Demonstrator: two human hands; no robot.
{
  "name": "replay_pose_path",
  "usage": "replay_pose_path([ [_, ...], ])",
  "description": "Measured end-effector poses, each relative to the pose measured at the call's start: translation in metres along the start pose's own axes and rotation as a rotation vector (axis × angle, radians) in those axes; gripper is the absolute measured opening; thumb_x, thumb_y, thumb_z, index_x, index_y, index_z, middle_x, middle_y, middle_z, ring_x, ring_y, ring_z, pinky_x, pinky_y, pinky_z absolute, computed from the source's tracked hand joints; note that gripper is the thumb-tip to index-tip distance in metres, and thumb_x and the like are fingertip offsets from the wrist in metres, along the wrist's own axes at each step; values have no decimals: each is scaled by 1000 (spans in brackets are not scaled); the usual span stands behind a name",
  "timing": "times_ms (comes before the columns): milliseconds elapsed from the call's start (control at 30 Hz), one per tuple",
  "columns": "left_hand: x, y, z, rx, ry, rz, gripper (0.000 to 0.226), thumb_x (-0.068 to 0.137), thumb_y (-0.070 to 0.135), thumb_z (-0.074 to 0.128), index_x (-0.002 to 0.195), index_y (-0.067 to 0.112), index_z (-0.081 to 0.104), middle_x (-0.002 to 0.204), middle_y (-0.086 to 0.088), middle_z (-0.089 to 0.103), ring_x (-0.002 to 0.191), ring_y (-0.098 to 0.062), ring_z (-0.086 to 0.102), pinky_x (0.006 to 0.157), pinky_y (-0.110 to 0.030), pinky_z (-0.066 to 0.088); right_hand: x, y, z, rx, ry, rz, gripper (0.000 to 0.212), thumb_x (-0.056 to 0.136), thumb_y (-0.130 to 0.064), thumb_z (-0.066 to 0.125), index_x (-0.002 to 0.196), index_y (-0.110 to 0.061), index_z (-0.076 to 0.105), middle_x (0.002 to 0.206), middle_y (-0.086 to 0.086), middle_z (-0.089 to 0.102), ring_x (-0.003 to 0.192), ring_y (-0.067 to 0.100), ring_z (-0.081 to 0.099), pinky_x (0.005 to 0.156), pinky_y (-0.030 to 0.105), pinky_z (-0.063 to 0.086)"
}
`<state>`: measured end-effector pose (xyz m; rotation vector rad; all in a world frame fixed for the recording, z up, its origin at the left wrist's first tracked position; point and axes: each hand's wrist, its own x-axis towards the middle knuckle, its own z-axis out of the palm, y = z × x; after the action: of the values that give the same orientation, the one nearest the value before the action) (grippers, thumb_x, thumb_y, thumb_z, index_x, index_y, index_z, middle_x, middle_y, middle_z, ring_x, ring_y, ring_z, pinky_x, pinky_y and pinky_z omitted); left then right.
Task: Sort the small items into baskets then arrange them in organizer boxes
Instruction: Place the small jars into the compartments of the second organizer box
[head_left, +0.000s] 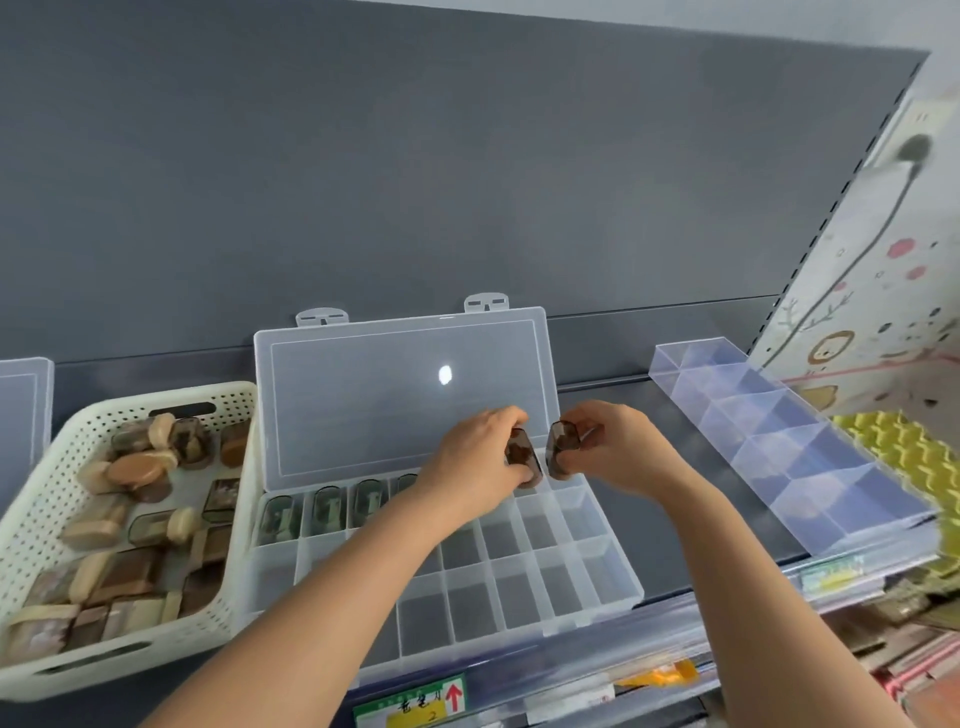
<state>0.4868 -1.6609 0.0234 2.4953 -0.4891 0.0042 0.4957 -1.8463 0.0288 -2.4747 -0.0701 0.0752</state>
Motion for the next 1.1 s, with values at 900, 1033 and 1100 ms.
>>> replay_pose_path([
  [900, 21, 0, 37, 342, -66, -65, 32, 83, 27, 62, 115, 25, 63, 108, 0, 53, 103, -21, 49, 79, -32, 26, 25, 27, 12, -338, -184, -92, 41, 74, -37, 73, 112, -24, 66, 97, -7, 63, 86, 15, 57, 74, 26, 49],
  [1033, 23, -1, 38, 371, -86, -43, 32, 87, 32, 61, 118, 25, 62, 111, 0, 54, 106, -21, 49, 80, -33, 26, 26, 28, 14, -340, -166, -99, 42, 77, -37, 71, 116, -23, 65, 101, -7, 64, 86, 14, 54, 73, 24, 45],
  [1100, 23, -1, 38, 373, -77, -44, 30, 88, 34, 61, 116, 24, 63, 109, 0, 56, 104, -21, 51, 79, -33, 26, 26, 28, 15, -328, -150, -94, 40, 77, -36, 71, 114, -24, 66, 99, -7, 64, 86, 15, 54, 74, 26, 47],
])
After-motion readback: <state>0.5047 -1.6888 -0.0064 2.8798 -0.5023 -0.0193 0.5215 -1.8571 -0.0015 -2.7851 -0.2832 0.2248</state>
